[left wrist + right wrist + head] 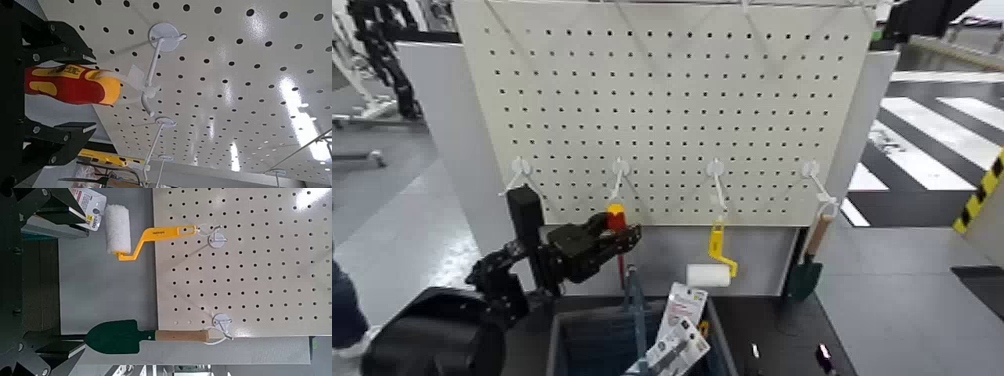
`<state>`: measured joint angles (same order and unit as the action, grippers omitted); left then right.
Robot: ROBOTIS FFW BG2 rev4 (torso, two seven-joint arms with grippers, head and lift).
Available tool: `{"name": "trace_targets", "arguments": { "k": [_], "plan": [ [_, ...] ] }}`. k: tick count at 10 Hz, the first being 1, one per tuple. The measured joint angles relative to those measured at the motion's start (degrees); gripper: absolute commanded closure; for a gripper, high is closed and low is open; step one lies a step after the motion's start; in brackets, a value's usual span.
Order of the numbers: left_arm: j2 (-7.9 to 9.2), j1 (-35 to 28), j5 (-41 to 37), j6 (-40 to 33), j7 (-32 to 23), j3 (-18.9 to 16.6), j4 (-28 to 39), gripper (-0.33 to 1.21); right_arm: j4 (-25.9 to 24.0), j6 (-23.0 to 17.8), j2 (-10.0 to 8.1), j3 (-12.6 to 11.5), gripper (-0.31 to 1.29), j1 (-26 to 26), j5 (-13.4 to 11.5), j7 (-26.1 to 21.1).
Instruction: Put the red screwdriver into the crate.
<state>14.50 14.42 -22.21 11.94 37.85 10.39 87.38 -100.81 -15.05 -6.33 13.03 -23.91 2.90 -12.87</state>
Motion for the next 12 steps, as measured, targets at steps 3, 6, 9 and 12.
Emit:
{"name": "trace_targets", "arguments": {
  "k": [3,6,9,12],
  "plan": [
    [-0.09,-0.18,-0.15,-0.5,-0.15,-0.14,0.14,1.18,0.0,-0.04,0.0,-0.02,0.17,-0.08,0.09,0.0],
    [-0.09,-0.4,-0.11,-0.29,0.2,-0.38,0.43,1.18,0.0,-0.06,-0.01,-0.02,0.17,-0.09,0.16,0.03],
    [-0.06,-1.48,0.9,2.23,0.65,-2.06,4.17,1.18,0.07,0.0,0.0,-0.02,0.17,-0.09,0.38,0.02],
    [-0.41,-4.86,2.89,7.76,0.91,-5.89,11.91,1.18,0.07,0.14,-0.03,-0.1,0.17,-0.09,0.53,0.0]
  ]
}}
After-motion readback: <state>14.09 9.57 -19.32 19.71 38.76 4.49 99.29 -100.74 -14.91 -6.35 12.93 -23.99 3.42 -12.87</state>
